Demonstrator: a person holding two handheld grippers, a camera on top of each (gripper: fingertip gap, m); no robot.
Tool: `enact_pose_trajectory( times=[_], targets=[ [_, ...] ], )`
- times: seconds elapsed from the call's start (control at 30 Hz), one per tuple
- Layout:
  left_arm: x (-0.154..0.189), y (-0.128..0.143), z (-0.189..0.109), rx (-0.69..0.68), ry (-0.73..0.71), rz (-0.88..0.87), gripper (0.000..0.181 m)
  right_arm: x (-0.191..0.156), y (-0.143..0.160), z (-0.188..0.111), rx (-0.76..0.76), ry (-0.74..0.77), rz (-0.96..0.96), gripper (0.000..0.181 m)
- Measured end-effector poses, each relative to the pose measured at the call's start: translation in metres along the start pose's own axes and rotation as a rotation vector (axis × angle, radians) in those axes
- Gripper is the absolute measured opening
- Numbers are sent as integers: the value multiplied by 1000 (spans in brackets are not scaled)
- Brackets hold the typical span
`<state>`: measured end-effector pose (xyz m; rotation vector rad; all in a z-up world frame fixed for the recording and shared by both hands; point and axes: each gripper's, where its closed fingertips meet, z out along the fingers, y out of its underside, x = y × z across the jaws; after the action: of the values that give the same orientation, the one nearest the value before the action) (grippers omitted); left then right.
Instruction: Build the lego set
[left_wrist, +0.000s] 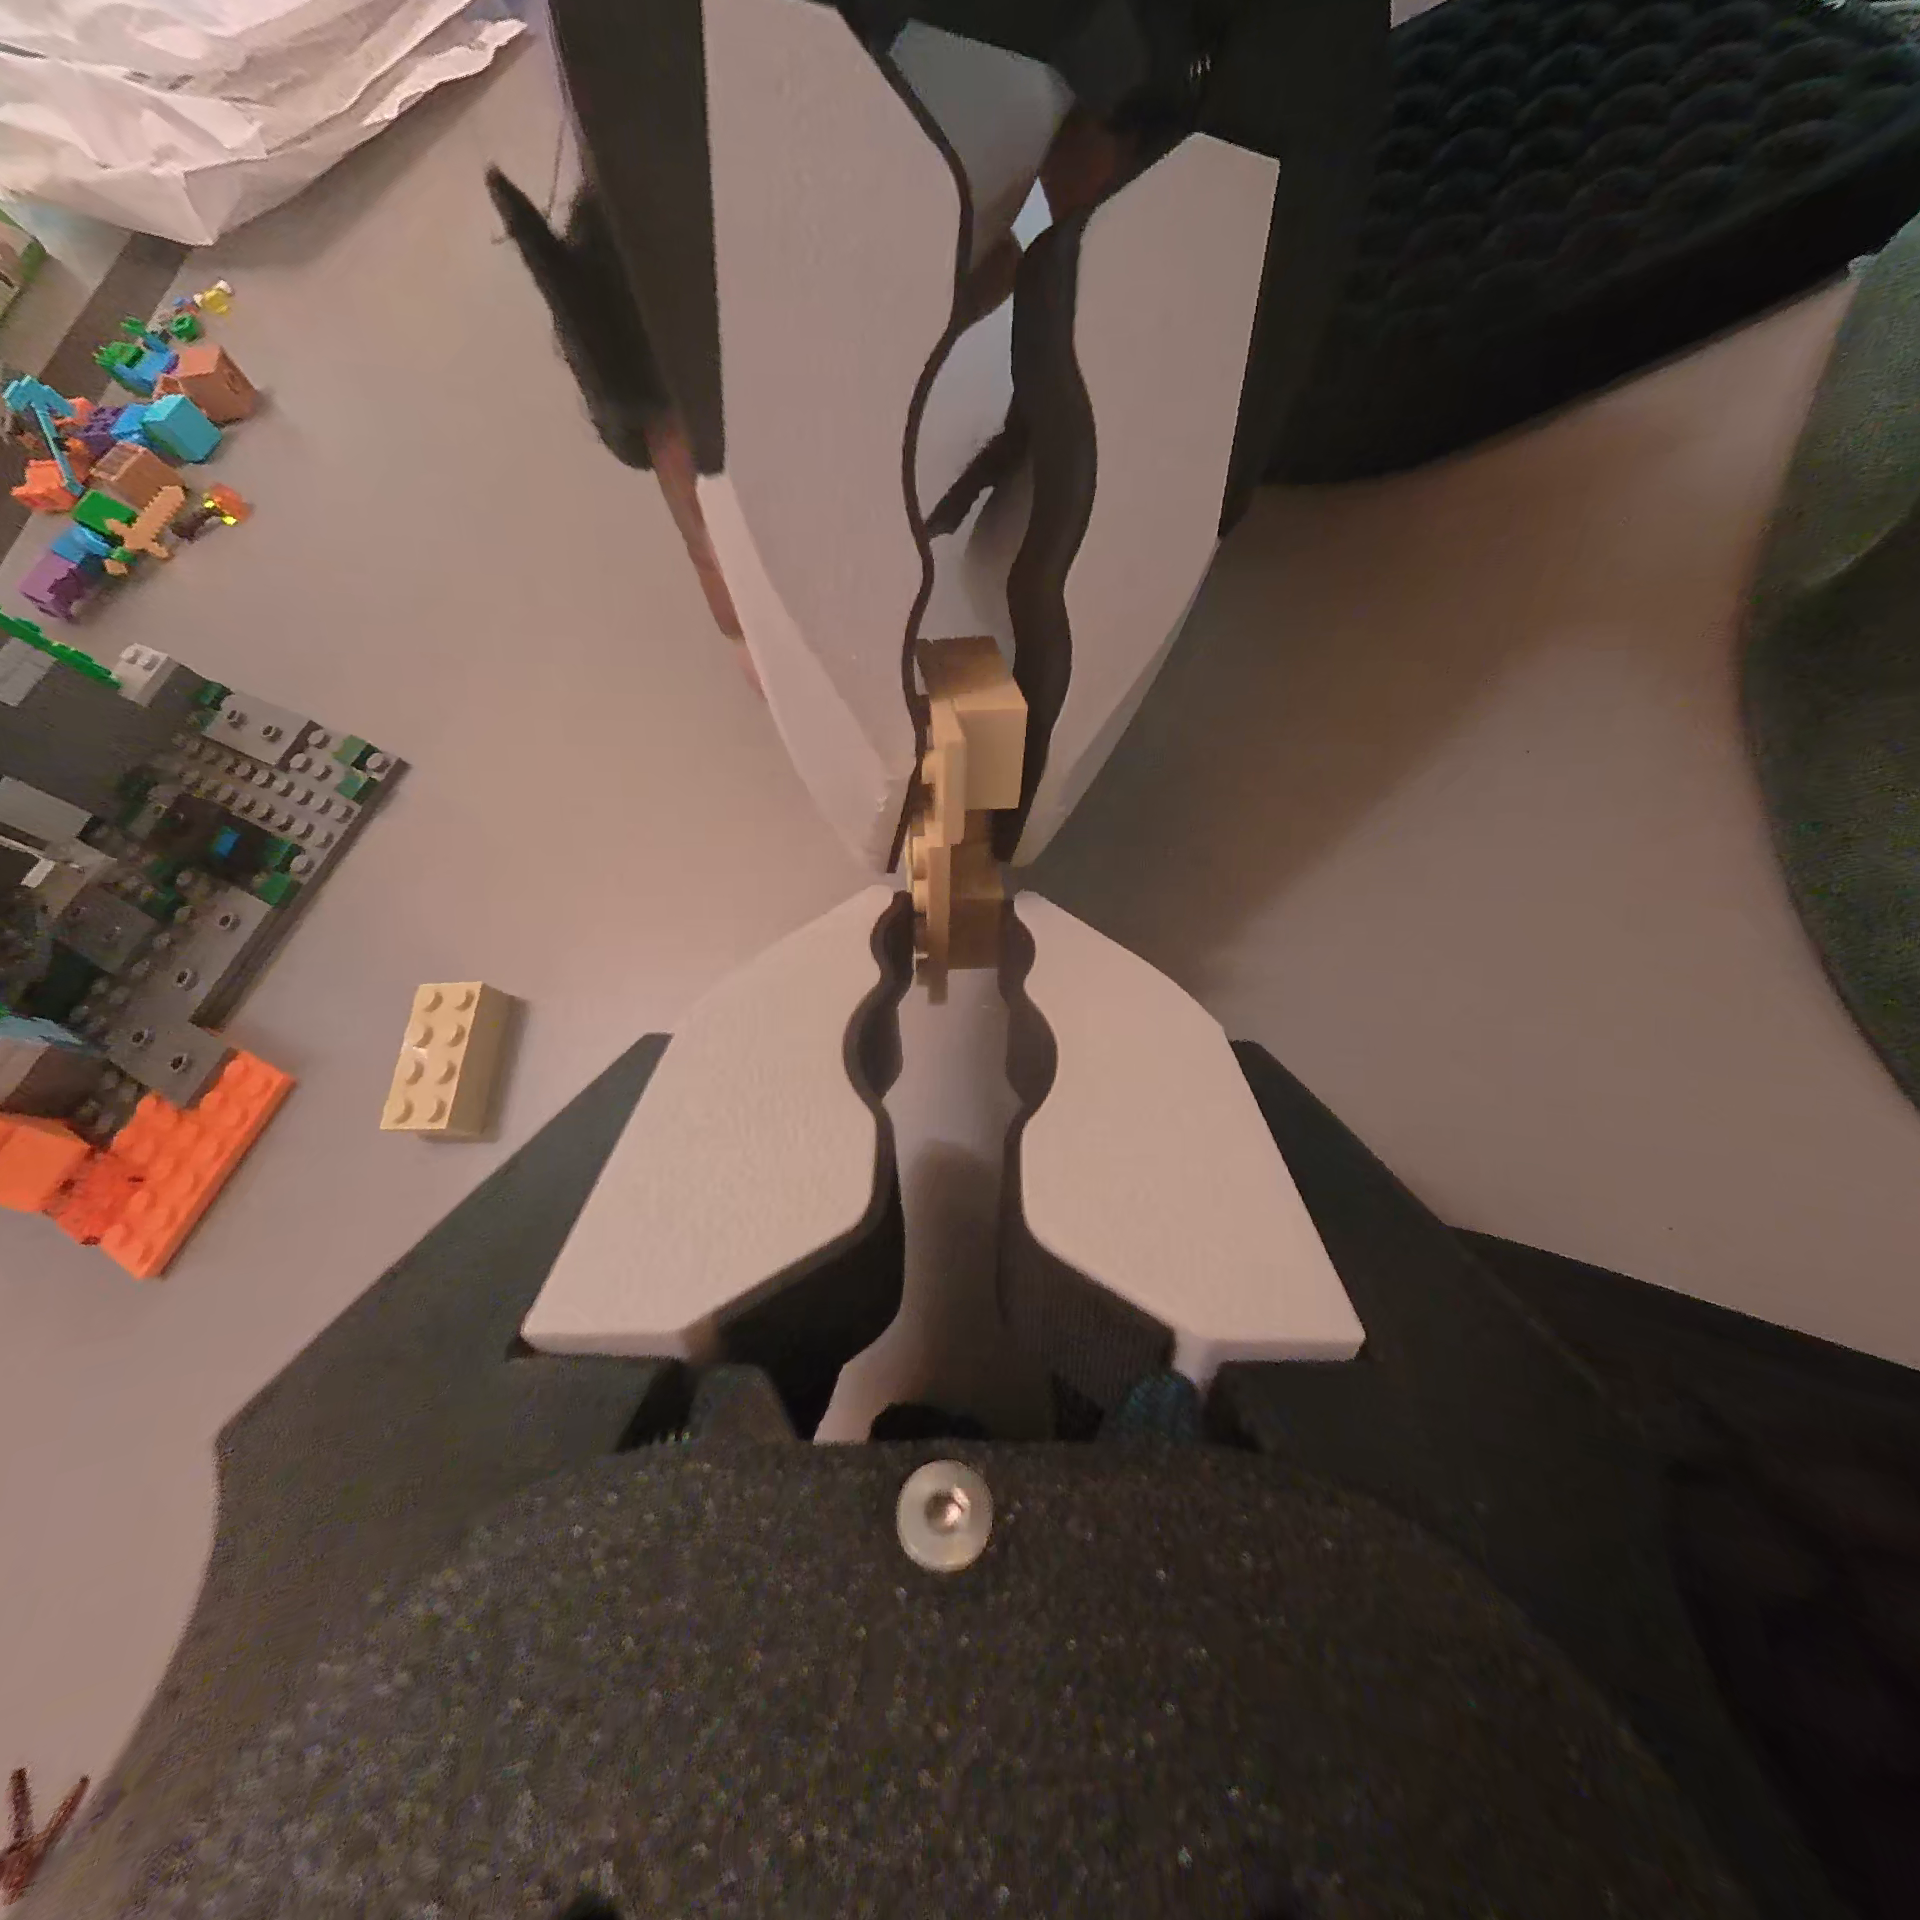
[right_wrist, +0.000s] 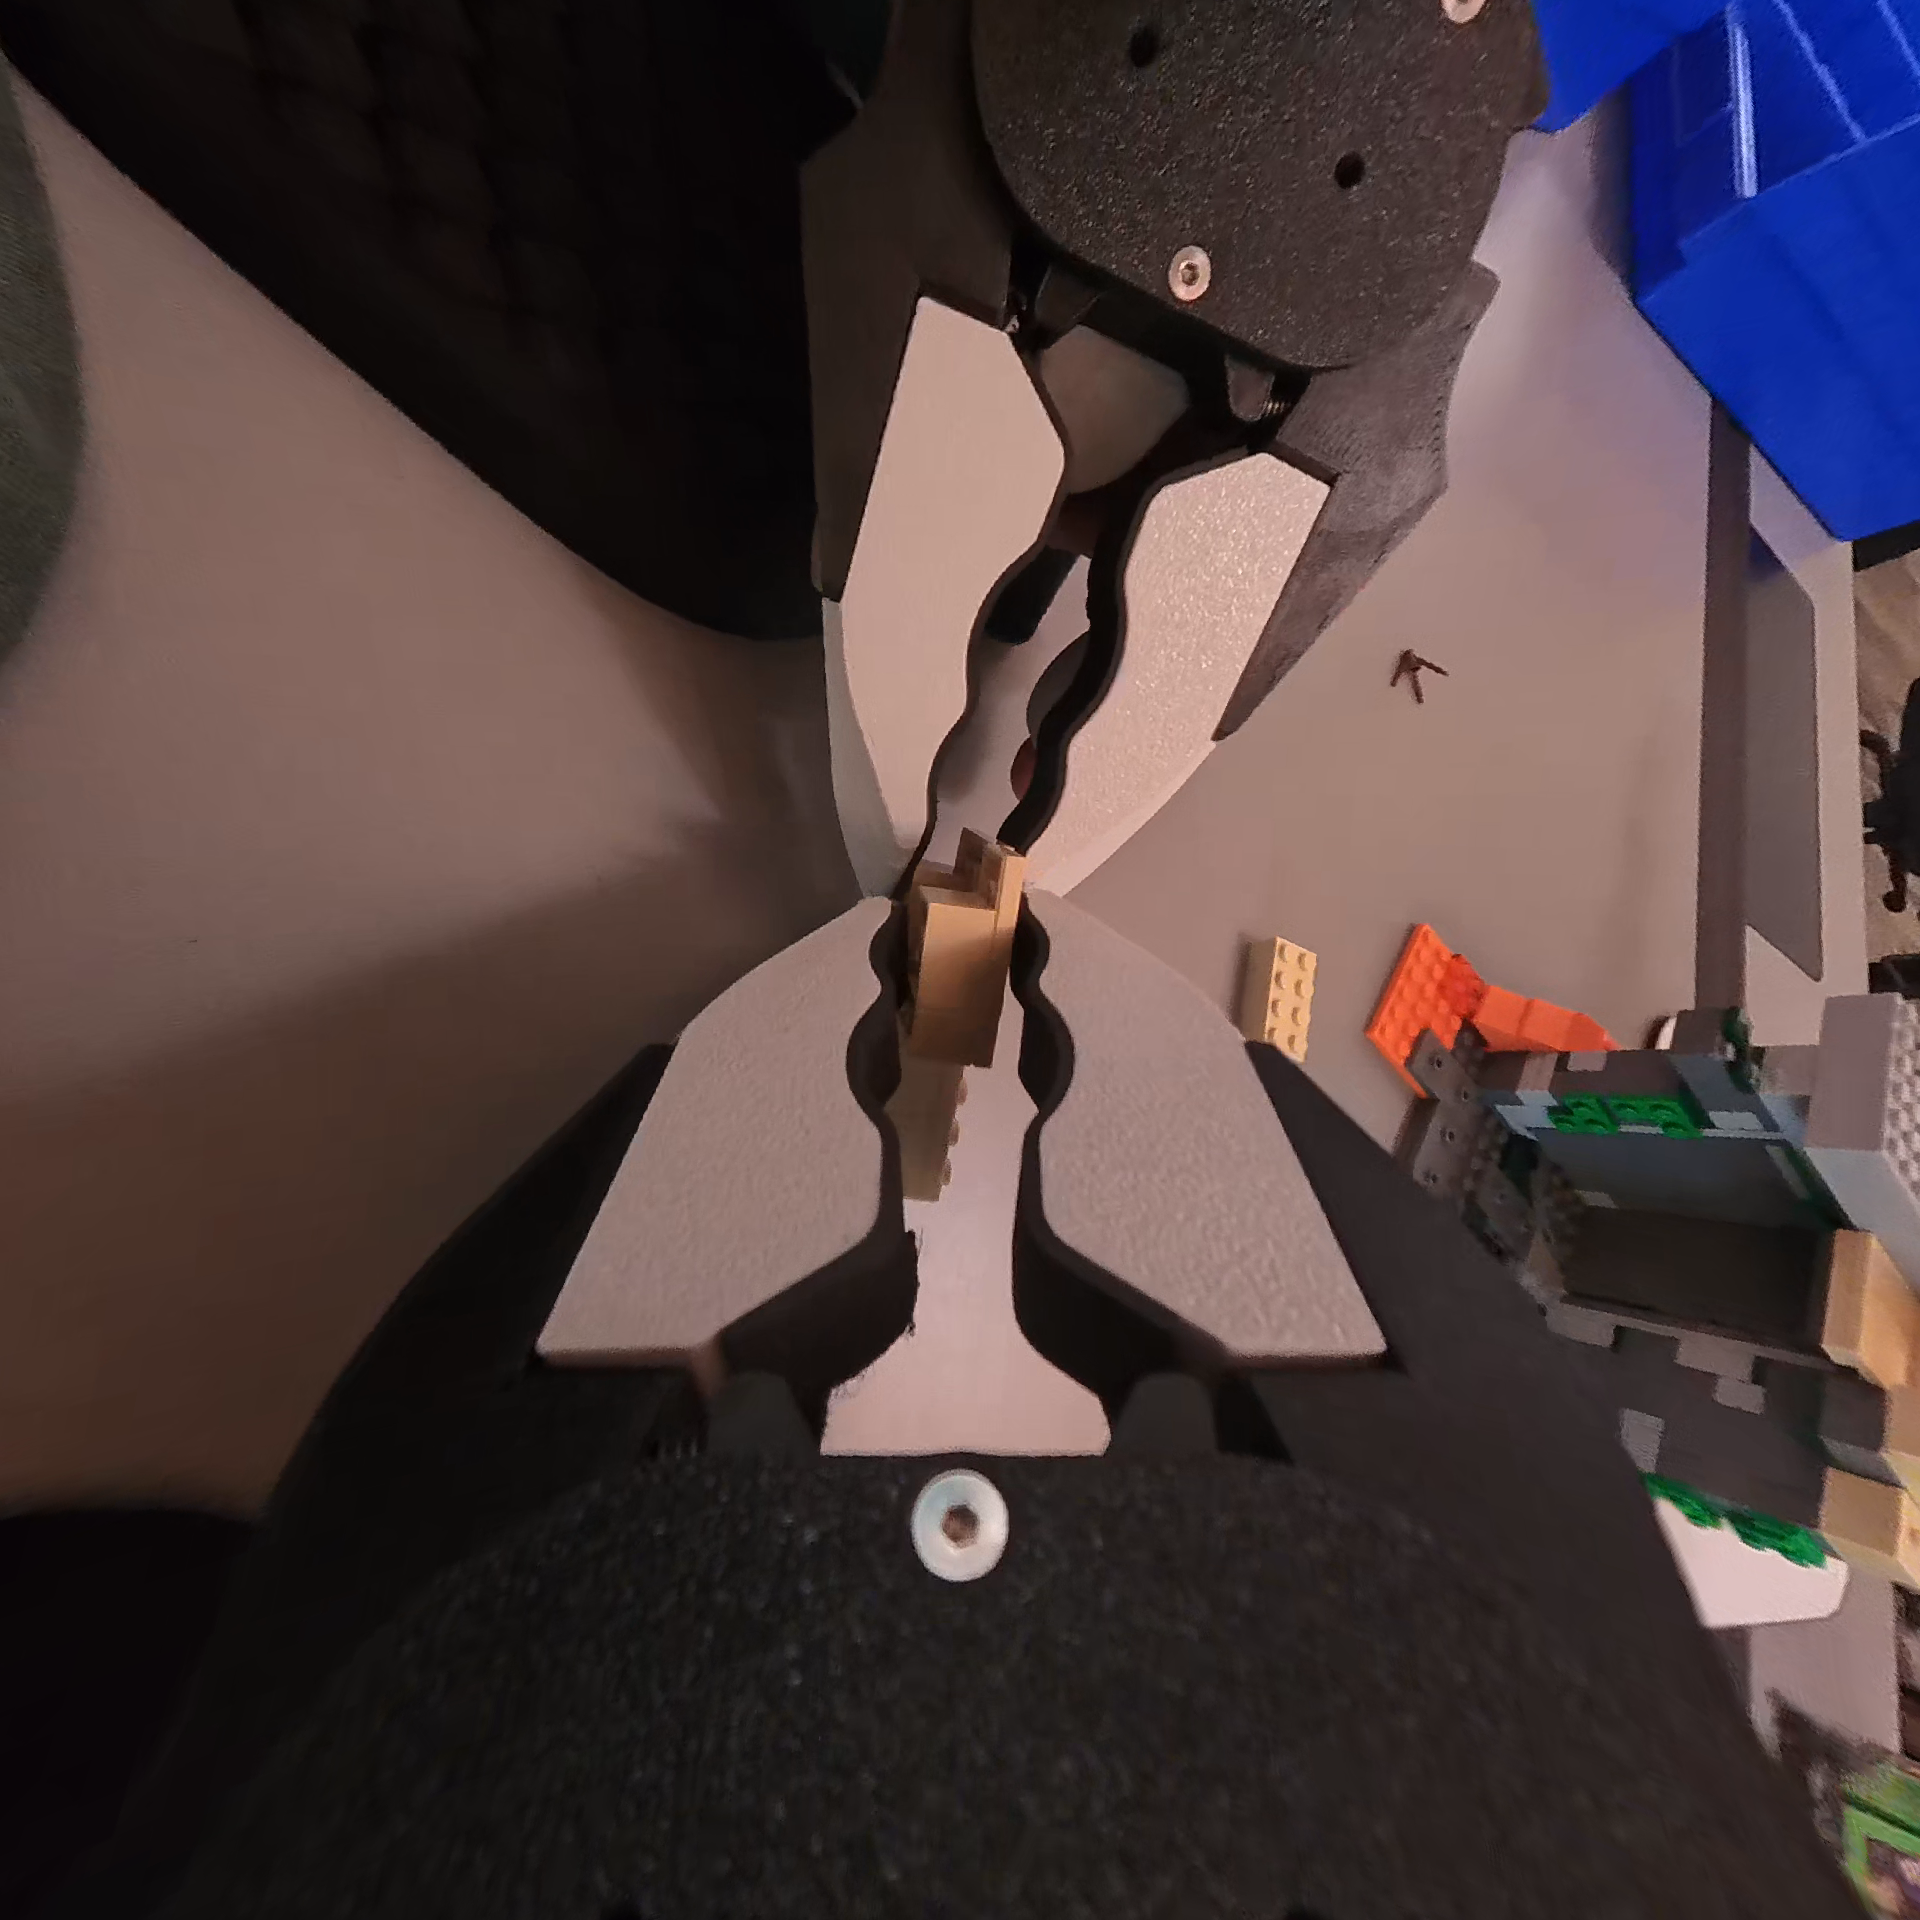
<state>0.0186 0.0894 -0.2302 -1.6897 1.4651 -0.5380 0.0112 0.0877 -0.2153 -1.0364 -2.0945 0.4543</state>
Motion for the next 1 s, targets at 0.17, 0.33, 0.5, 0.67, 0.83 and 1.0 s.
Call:
enact_pose_trajectory(
  times=[0.17,0.33,0.5,0.67,0.83,1.0],
  targets=[
    [-2,-1,0,2,-14,3,15,2,1,0,-1,-21,84,18],
    [-2,0,0,-14,-41,40,15,0,1,0,10,-36,119,17],
    [-3,-2,0,-8,-56,53,15,1,0,-1,21,-45,161,16],
    [-3,-1,0,-12,-67,70,15,1,1,-1,24,-49,174,16],
    [-3,-1,1,-16,-72,78,15,0,2,0,22,-47,182,16],
    [-2,-1,2,-8,-62,71,15,-1,1,-1,18,-50,183,16]
  ],
)
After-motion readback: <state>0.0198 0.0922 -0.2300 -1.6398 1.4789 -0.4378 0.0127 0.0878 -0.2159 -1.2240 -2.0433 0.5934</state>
